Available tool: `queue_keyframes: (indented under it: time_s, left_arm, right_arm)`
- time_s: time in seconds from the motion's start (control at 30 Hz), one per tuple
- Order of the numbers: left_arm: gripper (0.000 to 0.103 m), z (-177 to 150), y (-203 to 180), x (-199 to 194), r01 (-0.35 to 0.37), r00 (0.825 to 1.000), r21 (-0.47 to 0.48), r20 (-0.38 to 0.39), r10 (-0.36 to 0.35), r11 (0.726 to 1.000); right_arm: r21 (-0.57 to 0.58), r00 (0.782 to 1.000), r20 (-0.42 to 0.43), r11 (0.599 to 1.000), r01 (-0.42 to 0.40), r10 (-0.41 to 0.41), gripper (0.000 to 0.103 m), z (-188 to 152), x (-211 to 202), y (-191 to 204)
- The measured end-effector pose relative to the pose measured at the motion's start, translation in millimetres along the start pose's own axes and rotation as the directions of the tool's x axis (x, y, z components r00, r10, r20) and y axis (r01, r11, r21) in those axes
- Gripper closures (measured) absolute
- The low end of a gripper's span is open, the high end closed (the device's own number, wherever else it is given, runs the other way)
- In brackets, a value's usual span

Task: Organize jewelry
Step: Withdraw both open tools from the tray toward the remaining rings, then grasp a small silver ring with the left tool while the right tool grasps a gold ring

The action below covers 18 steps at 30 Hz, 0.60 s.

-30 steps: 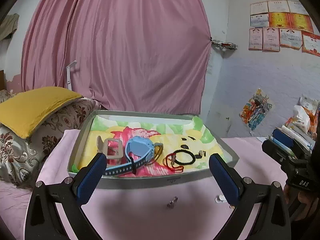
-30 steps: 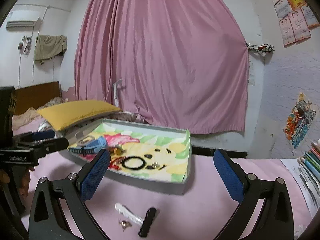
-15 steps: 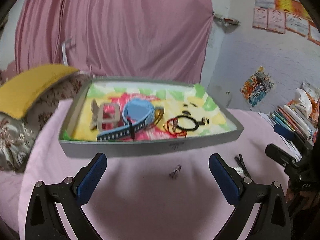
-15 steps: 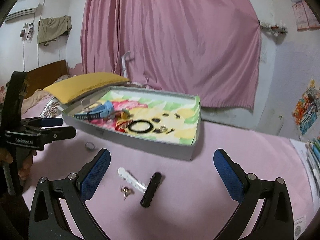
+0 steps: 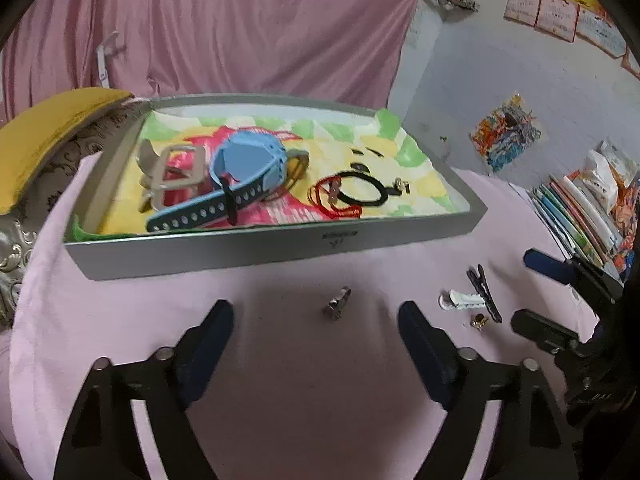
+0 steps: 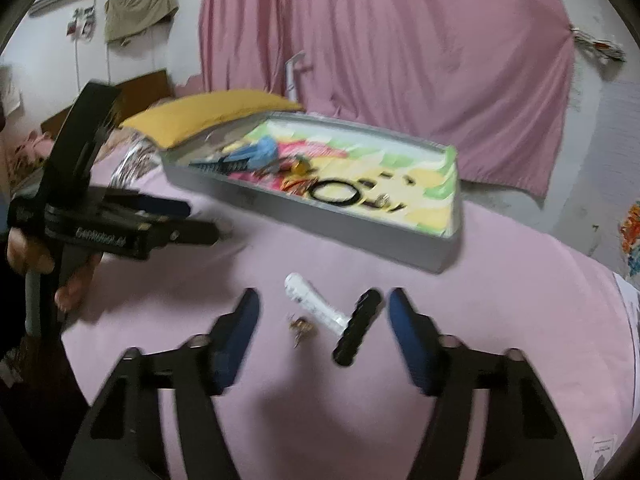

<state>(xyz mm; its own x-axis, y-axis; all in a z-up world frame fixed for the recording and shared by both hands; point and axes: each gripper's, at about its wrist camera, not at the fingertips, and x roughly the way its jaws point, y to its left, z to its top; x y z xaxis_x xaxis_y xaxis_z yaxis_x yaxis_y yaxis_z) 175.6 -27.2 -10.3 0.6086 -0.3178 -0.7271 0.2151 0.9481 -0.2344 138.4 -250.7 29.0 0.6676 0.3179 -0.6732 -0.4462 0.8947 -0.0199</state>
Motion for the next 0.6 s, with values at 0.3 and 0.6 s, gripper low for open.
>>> queue_keyframes:
  time_s: [0.3, 0.6]
  left_arm:
    - [0.045, 1, -3, 5, 0.026, 0.999, 0.019, -0.027, -0.025, 0.999]
    - [0.06, 6, -7, 10, 0.024, 0.999, 0.041, -0.034, -0.023, 0.999]
  right_arm:
    - [-0.021, 0.994, -0.091, 0.998, -0.055, 0.053, 0.08, -3, 13, 7]
    - [-0.028, 0.987, -0.144, 0.997, -0.071, 0.066, 0.09, -3, 26, 8]
